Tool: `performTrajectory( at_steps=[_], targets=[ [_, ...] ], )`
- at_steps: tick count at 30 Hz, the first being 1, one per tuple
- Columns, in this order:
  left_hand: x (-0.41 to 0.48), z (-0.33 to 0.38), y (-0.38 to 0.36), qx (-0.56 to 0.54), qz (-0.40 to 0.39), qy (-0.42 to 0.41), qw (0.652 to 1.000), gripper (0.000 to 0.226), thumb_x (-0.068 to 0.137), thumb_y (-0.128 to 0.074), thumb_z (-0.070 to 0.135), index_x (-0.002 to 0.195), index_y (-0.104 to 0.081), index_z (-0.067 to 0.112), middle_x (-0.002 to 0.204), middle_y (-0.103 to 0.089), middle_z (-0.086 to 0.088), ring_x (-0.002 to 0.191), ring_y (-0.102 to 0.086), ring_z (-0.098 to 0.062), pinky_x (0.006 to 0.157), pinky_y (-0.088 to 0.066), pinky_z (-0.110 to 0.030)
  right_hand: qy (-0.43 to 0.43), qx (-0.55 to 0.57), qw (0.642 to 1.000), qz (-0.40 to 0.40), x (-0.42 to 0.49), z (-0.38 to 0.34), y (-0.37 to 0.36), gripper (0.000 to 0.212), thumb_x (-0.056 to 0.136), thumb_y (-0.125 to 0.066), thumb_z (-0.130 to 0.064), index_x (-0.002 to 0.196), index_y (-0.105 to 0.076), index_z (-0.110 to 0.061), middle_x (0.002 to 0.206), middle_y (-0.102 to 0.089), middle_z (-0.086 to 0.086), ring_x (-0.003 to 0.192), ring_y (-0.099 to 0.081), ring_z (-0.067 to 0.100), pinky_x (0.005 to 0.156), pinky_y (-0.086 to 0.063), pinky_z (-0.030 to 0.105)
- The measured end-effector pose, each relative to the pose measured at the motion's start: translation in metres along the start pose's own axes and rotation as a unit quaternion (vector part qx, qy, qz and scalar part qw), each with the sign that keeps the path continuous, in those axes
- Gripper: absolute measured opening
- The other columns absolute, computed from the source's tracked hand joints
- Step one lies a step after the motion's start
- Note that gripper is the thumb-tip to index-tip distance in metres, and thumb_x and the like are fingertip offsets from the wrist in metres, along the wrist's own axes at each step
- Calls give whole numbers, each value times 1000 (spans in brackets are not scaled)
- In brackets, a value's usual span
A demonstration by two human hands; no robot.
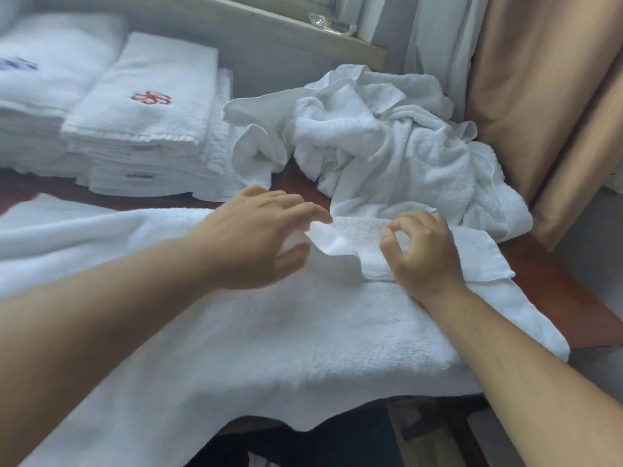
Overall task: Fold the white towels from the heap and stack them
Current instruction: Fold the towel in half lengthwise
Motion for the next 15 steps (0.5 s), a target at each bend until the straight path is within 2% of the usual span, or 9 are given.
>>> performTrajectory(
  at_steps=[3,5,7,9,11,13,15],
  targets=[
    [-48,-48,37,-58,63,165,983,36,93,-47,29,127,-56,37,111,-61,16,104,-55,-7,88,-35,-28,143,86,985,51,-7,-64,-5,30,88,-51,-31,86,-72,-9,95,-65,6,93,-57,28,87,-44,34],
    [-86,-85,54,-45,57,285,956,32,95,-53,21,125,-61,32,116,-61,9,111,-55,-13,92,-38,-30,228,147,961,50,-16,-115,-12,21,87,-57,-23,86,-72,-9,94,-63,5,90,-56,25,84,-45,33],
    [-128,-115,68,-2,24,405,914,32,98,-53,28,129,-59,28,125,-58,-1,125,-47,-23,103,-36,-38,287,200,937,16,-27,-160,-21,16,86,-59,-20,83,-71,-9,93,-62,4,89,-55,24,83,-47,33],
    [-166,-132,78,46,2,511,858,44,98,-51,45,138,-52,26,136,-50,-8,132,-34,-29,108,-31,-45,328,223,917,-33,-38,-198,-33,15,86,-61,-19,83,-72,-9,92,-64,3,88,-57,24,82,-48,35],
    [-192,-141,85,50,-2,562,826,61,94,-52,59,144,-47,24,140,-45,-10,133,-32,-31,108,-32,-46,348,221,908,-72,-47,-227,-45,13,85,-63,-18,85,-74,-10,95,-66,3,90,-59,24,82,-51,38],
    [-201,-146,87,15,-27,566,824,74,87,-60,66,145,-45,22,141,-43,-10,130,-42,-30,108,-37,-42,348,223,905,-103,-57,-247,-54,16,86,-63,-21,89,-75,-11,102,-67,4,97,-60,22,86,-51,36],
    [-200,-150,89,21,-68,554,830,73,80,-70,66,131,-56,16,126,-54,-13,116,-54,-32,91,-43,-37,334,230,901,-153,-65,-257,-62,25,88,-57,-29,96,-76,-15,111,-68,1,105,-59,19,91,-50,34]
  ],
)
Point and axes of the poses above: each hand's wrist, its own x-axis towards the middle knuckle, its own y-axis out of the back of the hand, z = x × y, the point moved 4 cm from there along x, towards the middle knuckle
